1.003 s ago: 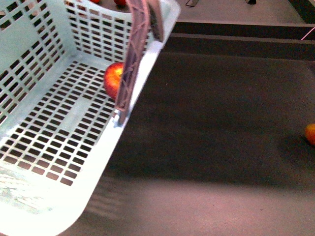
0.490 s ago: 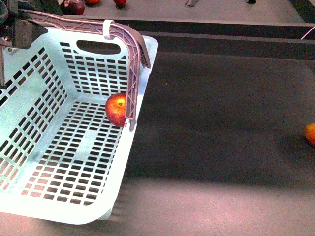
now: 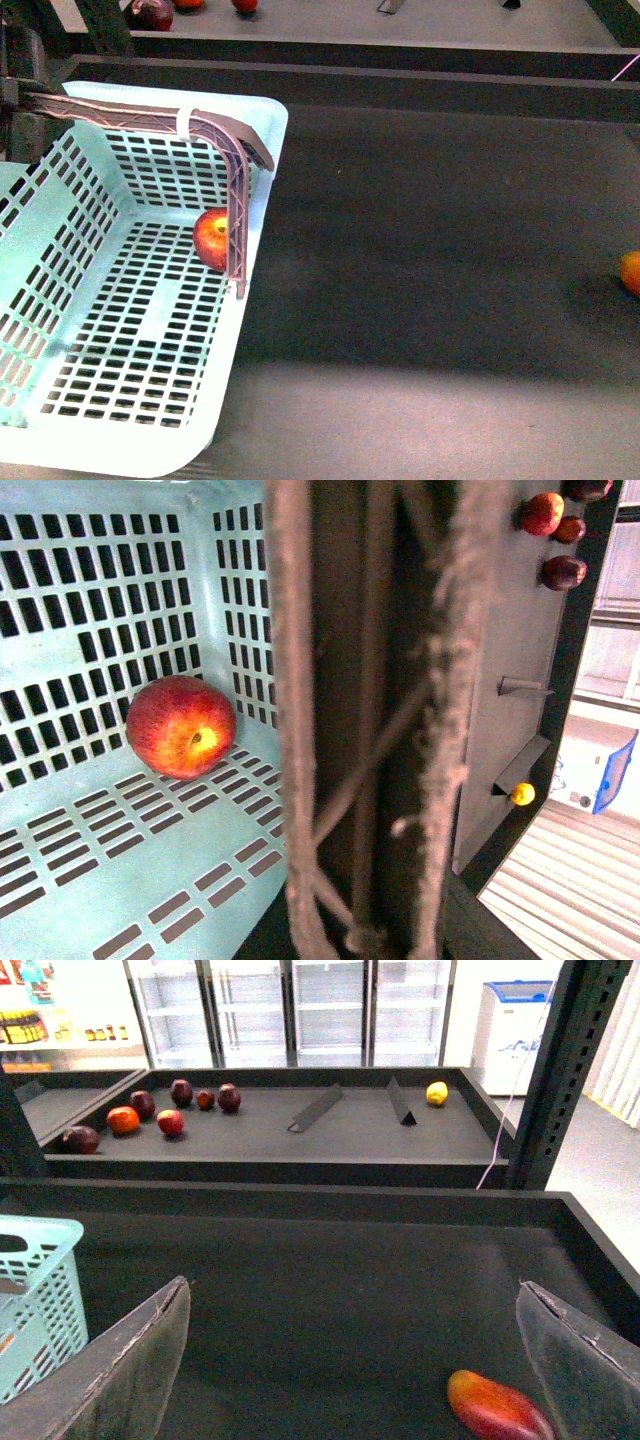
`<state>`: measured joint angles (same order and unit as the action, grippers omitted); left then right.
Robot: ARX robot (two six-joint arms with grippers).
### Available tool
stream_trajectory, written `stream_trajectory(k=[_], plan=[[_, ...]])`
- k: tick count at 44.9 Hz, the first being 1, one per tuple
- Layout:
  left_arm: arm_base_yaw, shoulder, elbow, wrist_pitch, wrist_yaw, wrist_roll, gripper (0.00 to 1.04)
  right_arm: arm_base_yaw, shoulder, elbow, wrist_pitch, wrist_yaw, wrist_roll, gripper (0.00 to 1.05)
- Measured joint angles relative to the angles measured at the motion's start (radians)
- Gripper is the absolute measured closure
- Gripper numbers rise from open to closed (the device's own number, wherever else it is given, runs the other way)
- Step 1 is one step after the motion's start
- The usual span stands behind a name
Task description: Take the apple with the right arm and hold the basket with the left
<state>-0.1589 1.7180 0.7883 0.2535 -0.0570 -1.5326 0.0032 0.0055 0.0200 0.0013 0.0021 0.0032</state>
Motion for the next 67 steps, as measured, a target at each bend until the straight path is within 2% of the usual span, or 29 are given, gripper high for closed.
stream_trajectory(k=[17, 24, 27, 35, 40, 41, 42, 44, 45, 47, 51, 56, 65, 67], plan=[[0.008, -0.135, -0.040, -0.077, 0.027, 0.027, 0.40, 0.000, 0.000, 0.000, 0.000, 0.000, 0.000, 0.09], [0.008, -0.274, -0.079, -0.201, 0.014, 0.016, 0.13, 0.000, 0.000, 0.000, 0.000, 0.000, 0.000, 0.09], [0.008, -0.340, -0.093, -0.266, -0.003, 0.013, 0.05, 0.000, 0.000, 0.000, 0.000, 0.000, 0.000, 0.09], [-0.014, -0.487, -0.098, -0.422, -0.052, 0.009, 0.07, 0.000, 0.000, 0.000, 0.000, 0.000, 0.000, 0.09], [-0.023, -0.491, -0.097, -0.430, -0.051, 0.009, 0.07, 0.000, 0.000, 0.000, 0.000, 0.000, 0.000, 0.09], [-0.024, -0.489, -0.108, -0.391, -0.065, 0.057, 0.08, 0.000, 0.000, 0.000, 0.000, 0.000, 0.000, 0.09], [-0.024, -0.490, -0.132, -0.322, -0.085, 0.087, 0.11, 0.000, 0.000, 0.000, 0.000, 0.000, 0.000, 0.09], [-0.020, -0.495, -0.220, -0.079, -0.102, 0.296, 0.19, 0.000, 0.000, 0.000, 0.000, 0.000, 0.000, 0.09], [-0.018, -0.499, -0.255, 0.003, -0.101, 0.345, 0.22, 0.000, 0.000, 0.000, 0.000, 0.000, 0.000, 0.09], [-0.008, -0.516, -0.369, 0.272, -0.097, 0.649, 0.31, 0.000, 0.000, 0.000, 0.000, 0.000, 0.000, 0.09], [0.013, -0.570, -0.473, 0.522, -0.079, 1.061, 0.47, 0.000, 0.000, 0.000, 0.000, 0.000, 0.000, 0.09], [0.039, -0.656, -0.536, 0.566, -0.061, 1.371, 0.69, 0.000, 0.000, 0.000, 0.000, 0.000, 0.000, 0.09], [0.070, -0.757, -0.626, 0.536, -0.025, 1.492, 1.02, 0.000, 0.000, 0.000, 0.000, 0.000, 0.000, 0.09], [0.088, -0.796, -0.646, 0.519, -0.004, 1.504, 1.01, 0.000, 0.000, 0.000, 0.000, 0.000, 0.000, 0.09]])
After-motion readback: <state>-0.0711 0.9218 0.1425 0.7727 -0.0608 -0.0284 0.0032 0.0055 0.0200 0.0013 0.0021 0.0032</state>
